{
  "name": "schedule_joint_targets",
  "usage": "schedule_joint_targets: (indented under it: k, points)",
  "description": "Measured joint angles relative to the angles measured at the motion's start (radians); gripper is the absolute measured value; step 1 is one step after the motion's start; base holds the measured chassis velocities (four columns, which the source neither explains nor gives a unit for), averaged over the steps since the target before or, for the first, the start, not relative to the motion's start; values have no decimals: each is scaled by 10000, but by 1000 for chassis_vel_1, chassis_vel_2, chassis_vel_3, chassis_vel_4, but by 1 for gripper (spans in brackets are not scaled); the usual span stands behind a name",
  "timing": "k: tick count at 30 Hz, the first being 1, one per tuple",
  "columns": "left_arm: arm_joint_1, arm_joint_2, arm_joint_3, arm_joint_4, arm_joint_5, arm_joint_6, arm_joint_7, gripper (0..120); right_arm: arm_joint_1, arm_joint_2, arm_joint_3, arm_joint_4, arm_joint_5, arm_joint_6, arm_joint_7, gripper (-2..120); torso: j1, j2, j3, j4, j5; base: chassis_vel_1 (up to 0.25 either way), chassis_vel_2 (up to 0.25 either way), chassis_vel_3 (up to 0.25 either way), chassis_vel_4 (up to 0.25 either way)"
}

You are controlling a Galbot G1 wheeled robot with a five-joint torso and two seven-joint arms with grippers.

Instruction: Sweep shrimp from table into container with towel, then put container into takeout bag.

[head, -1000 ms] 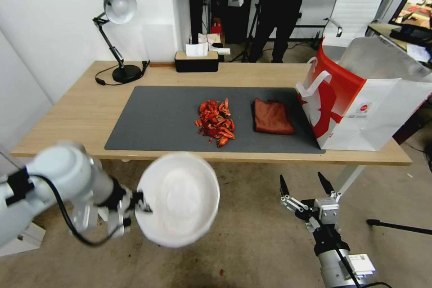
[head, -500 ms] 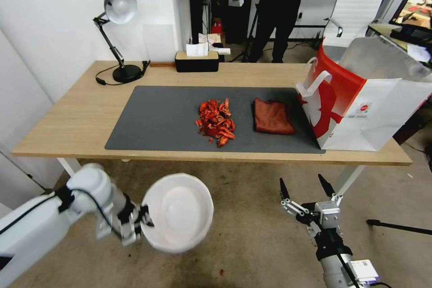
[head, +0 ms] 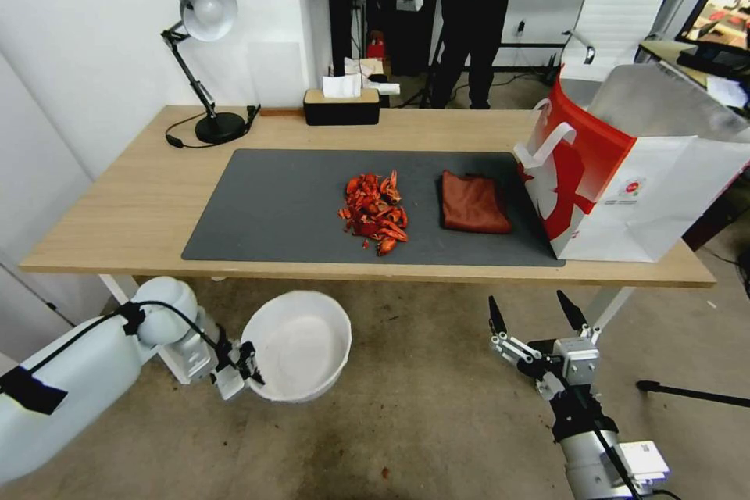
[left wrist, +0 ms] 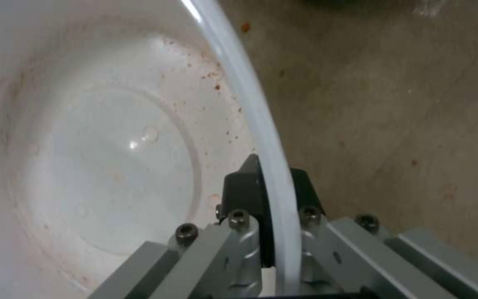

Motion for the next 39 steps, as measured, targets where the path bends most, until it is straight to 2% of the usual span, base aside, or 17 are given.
schedule_joint_targets:
  k: [6,8,9,11,12,14,17,18,19,22,26,31,39]
  points:
    - [-585,62,287,-230,-47,53,-3,0,212,-188,-67,82,597,-157,147,100,0,0,0,1,-1,0,0,0,0]
    - [-709,166,376,-740,-23,110,-1,0,375,-443,-163,288,1322,-466,328,100,0,-1,0,2,0,0,0,0,0]
    - [-709,166,376,-740,-23,110,-1,0,375,-443,-163,288,1322,-466,328,100,0,-1,0,2,0,0,0,0,0]
    - [-833,266,502,-1256,-4,177,4,0,588,-835,-325,680,2446,-1108,643,100,0,0,-2,-1,0,0,0,0,0]
    - [-833,266,502,-1256,-4,177,4,0,588,-835,-325,680,2446,-1108,643,100,0,0,-2,-1,0,0,0,0,0]
    - [-896,297,564,-1549,83,184,49,0,885,-1354,-394,891,3450,-1599,908,100,-1,1,-1,0,-1,0,0,0,0]
    - [-1004,313,656,-1630,97,183,74,0,1243,-1921,-405,886,4153,-1899,1130,100,-1,2,-1,3,-1,0,0,0,0]
    - [-1092,320,735,-1632,102,184,84,0,1475,-2310,-405,760,4557,-2013,1255,100,-1,1,-1,3,-2,0,0,0,0]
    - [-1092,320,735,-1632,102,184,84,0,1475,-2310,-405,760,4557,-2013,1255,100,-1,1,-1,3,-2,0,0,0,0]
    - [-1416,316,1075,-1504,86,183,90,0,2228,-3443,-531,82,5539,-2073,1503,100,0,1,0,0,1,0,0,0,0]
    - [-1499,255,1213,-1359,92,175,96,0,2801,-3878,-702,-383,5765,-2071,1558,100,-1,1,0,-1,1,0,0,0,0]
    - [-1688,99,1510,-1122,103,161,146,0,4541,-4821,-1375,-1442,6214,-2156,1773,100,0,1,0,2,-1,0,0,0,0]
    - [-2093,-116,1806,-673,103,139,150,0,6610,-5380,-2637,-2634,6411,-2745,2479,100,0,0,1,1,-4,0,0,0,0]
